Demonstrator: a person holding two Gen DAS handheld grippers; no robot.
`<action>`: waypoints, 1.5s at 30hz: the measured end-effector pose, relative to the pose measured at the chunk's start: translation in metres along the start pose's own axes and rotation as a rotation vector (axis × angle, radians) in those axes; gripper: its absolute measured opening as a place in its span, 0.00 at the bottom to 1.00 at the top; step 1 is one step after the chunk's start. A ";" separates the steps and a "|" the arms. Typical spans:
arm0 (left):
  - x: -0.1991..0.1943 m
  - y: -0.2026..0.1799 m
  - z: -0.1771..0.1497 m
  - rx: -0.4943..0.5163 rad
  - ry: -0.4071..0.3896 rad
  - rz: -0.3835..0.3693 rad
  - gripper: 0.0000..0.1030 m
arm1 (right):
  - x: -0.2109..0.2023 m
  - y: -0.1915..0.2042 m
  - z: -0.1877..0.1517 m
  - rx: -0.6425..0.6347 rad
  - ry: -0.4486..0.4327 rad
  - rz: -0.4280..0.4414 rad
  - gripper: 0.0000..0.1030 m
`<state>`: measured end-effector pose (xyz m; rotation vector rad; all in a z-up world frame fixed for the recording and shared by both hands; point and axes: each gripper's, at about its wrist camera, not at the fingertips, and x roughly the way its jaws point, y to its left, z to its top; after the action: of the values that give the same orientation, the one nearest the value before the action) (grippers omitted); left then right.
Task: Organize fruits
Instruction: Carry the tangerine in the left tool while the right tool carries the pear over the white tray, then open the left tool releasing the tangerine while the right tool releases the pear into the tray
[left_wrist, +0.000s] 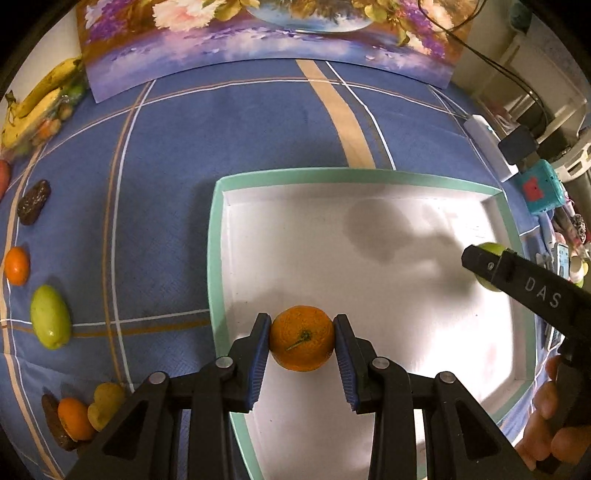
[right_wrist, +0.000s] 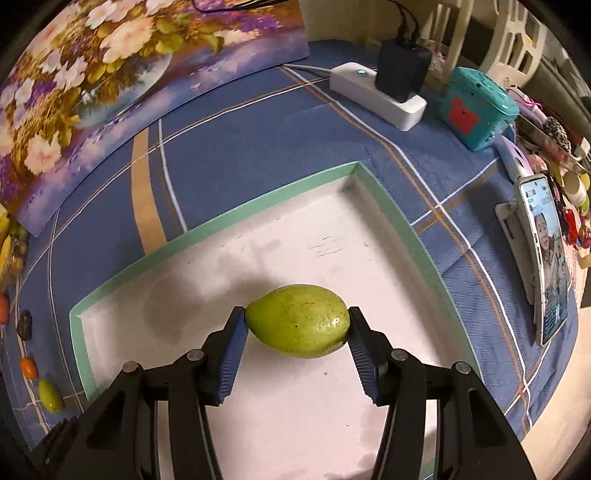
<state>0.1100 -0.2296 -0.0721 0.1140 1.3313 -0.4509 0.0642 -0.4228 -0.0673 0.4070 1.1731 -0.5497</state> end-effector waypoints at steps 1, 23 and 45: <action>-0.001 0.000 0.000 0.002 -0.001 0.001 0.36 | 0.001 0.001 0.000 -0.002 0.003 0.002 0.54; 0.003 -0.008 0.003 0.038 0.002 0.033 0.36 | 0.016 0.002 -0.005 -0.002 0.044 0.002 0.54; -0.043 -0.003 0.006 0.024 -0.082 -0.019 0.38 | -0.039 0.011 -0.004 -0.064 -0.092 0.022 0.56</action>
<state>0.1068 -0.2238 -0.0296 0.1022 1.2473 -0.4827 0.0574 -0.4044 -0.0320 0.3364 1.0938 -0.5055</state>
